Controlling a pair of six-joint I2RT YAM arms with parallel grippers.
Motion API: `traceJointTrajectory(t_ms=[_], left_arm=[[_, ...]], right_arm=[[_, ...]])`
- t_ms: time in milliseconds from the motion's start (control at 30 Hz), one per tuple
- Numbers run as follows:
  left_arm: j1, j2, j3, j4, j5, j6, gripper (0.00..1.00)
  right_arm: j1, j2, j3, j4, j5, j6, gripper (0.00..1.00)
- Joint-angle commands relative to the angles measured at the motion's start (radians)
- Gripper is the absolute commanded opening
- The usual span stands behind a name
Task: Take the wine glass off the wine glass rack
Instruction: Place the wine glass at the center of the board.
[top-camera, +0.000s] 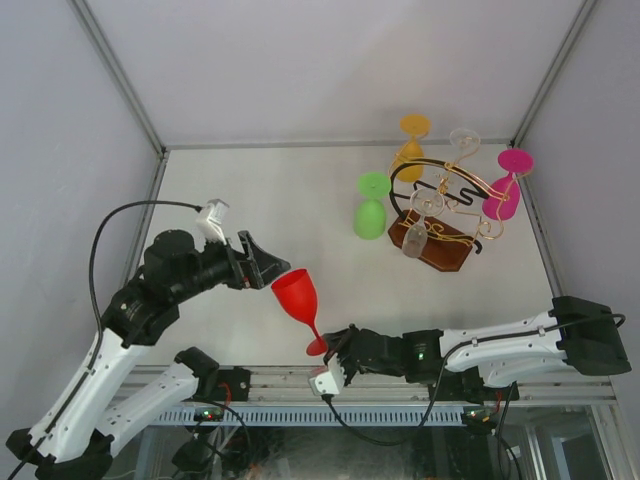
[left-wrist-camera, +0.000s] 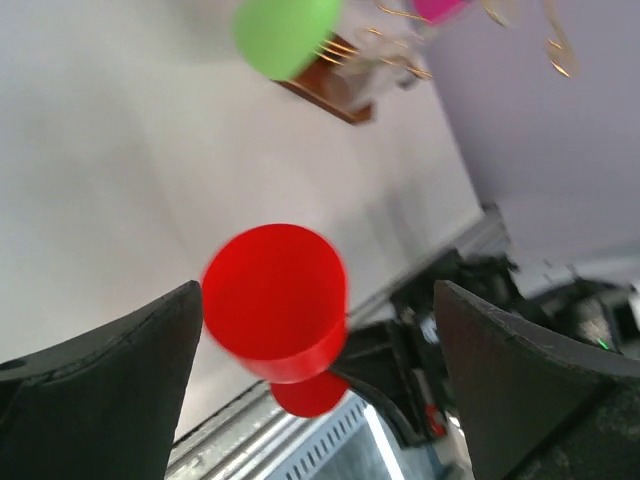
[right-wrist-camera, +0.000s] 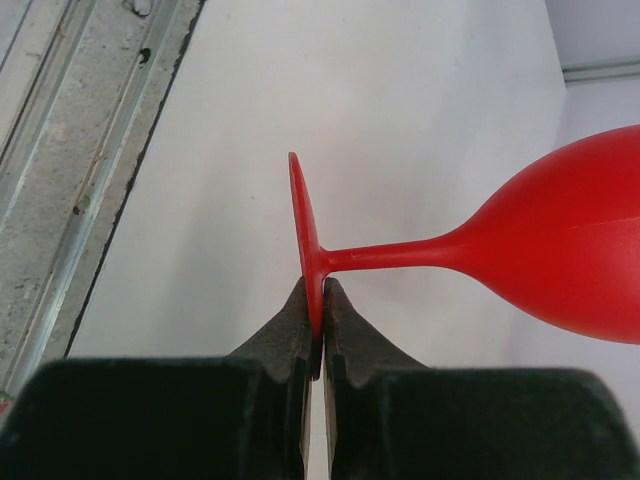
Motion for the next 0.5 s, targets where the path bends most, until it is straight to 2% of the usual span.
traceJointTrajectory(t_ms=[0,100,233,467], left_arm=[[0.019,0.002,-0.08,0.263,0.448,-0.02,1.0],[0.019,0.049,-0.087,0.244,0.492,0.011,0.99],[0.014,0.094,-0.1,0.201,0.532,0.048,0.93],[-0.034,0.123,-0.125,0.184,0.528,0.08,0.86]], right_arm=[[0.026,-0.015,-0.014,0.068,0.017,-0.031,0.0],[0.03,-0.04,-0.037,0.081,-0.025,-0.032,0.0],[0.031,-0.063,-0.051,0.076,-0.021,-0.048,0.0],[0.031,-0.067,-0.051,0.07,-0.031,-0.063,0.0]])
